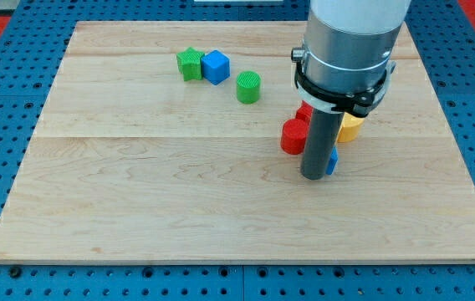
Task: Push the blue triangle into the group of blocks
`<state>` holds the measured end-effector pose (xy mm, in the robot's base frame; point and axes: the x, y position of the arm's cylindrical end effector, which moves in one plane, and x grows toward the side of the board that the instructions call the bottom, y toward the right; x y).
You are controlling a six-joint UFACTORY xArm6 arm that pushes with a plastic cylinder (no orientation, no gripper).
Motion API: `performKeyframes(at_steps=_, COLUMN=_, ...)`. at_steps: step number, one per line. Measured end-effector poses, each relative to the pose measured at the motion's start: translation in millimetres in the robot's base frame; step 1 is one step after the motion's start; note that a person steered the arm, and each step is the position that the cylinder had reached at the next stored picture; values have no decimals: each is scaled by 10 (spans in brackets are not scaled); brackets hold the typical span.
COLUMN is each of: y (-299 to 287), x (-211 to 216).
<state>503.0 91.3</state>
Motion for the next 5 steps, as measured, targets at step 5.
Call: performKeyframes(at_steps=5, y=-860, x=-251)
